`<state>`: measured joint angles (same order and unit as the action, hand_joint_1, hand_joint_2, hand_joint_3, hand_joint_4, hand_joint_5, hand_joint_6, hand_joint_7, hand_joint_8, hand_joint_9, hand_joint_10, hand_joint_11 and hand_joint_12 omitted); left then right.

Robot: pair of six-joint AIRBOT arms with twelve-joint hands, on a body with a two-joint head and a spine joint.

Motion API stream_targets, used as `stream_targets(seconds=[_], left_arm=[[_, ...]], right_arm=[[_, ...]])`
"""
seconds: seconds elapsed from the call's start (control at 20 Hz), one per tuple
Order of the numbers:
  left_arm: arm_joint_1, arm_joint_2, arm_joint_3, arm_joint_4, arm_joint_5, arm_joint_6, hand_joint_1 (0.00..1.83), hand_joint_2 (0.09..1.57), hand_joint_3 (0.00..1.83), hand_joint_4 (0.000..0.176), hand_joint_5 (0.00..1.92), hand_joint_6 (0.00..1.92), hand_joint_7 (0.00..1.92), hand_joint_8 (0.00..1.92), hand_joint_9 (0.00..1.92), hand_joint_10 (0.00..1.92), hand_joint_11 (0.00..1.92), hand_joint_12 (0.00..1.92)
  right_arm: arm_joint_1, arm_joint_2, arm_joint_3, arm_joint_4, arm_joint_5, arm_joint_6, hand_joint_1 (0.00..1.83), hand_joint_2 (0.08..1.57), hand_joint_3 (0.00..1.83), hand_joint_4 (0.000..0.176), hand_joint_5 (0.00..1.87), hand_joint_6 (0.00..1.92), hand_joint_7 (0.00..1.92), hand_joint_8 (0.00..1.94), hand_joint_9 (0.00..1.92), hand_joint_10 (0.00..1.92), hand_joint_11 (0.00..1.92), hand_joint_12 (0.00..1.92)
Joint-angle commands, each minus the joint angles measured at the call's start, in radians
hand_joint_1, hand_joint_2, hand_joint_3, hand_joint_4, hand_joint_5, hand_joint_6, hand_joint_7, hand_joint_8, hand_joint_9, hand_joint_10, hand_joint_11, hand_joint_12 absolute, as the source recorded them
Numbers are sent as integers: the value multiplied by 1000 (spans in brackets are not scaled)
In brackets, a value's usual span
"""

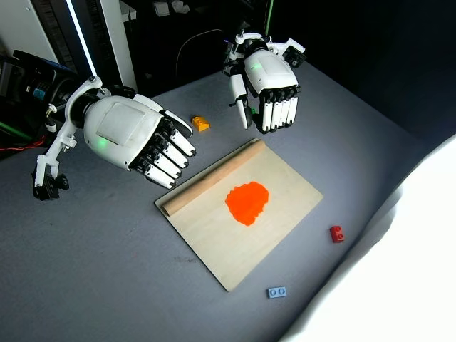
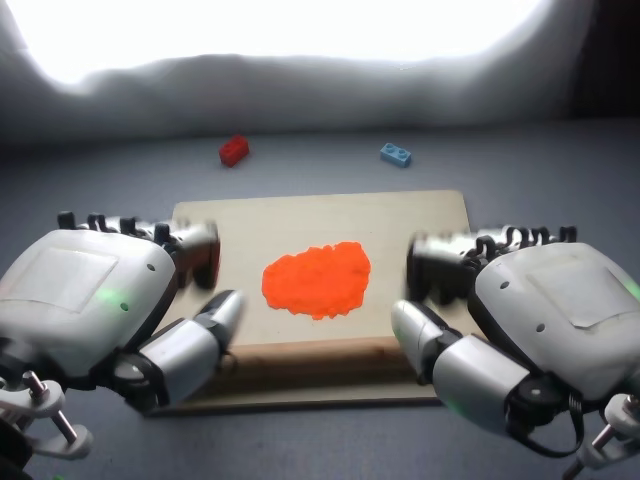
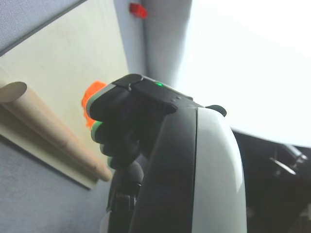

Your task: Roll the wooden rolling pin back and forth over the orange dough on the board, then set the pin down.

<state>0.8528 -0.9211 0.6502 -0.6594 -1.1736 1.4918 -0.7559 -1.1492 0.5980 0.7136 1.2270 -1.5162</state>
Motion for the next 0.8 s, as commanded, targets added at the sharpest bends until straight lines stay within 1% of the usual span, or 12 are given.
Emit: stream_targets(seconds=[0.0, 0.25, 0.35, 0.5, 0.6, 0.65, 0.75], left_arm=[[-3, -2, 4, 56, -112, 2, 0, 1412, 76, 0, 0, 0, 0, 0, 0, 0, 0, 0], [2, -2, -2, 44, -110, 5, 0, 1413, 62, 0, 0, 0, 0, 0, 0, 0, 0, 0], [5, -2, -8, 23, -98, 32, 0, 1411, 57, 0, 0, 0, 0, 0, 0, 0, 0, 0], [15, -6, -3, 7, -44, 64, 0, 1417, 55, 0, 0, 0, 0, 0, 0, 0, 0, 0], [25, -20, 5, 5, -39, 65, 0, 1425, 56, 0, 0, 0, 0, 0, 0, 0, 0, 0], [32, -32, 9, -3, -42, 69, 0, 1425, 55, 0, 0, 0, 0, 0, 0, 0, 0, 0], [47, -65, 17, -25, -53, 84, 0, 1420, 50, 0, 0, 0, 0, 0, 0, 0, 0, 0]], right_arm=[[7, 3, -5, -82, 96, 6, 0, 1470, 72, 0, 63, 1, 43, 0, 7, 0, 0, 0], [6, 3, -6, -82, 93, 19, 0, 1472, 53, 0, 50, 2, 27, 0, 25, 10, 0, 0], [6, 3, -8, -82, 89, 39, 0, 1491, 56, 0, 28, 0, 9, 0, 12, 3, 0, 0], [7, 2, -13, -82, 75, 127, 0, 1489, 47, 0, 26, 1, 1, 0, 0, 0, 0, 0], [5, 1, -17, -58, 58, 156, 0, 1481, 39, 0, 43, 9, 11, 4, 0, 0, 0, 0], [5, 0, -18, -25, 42, 153, 0, 1477, 35, 0, 39, 7, 15, 6, 0, 0, 0, 0], [-2, 0, -15, 18, 8, 101, 0, 1455, 23, 0, 56, 13, 22, 7, 0, 0, 0, 0]])
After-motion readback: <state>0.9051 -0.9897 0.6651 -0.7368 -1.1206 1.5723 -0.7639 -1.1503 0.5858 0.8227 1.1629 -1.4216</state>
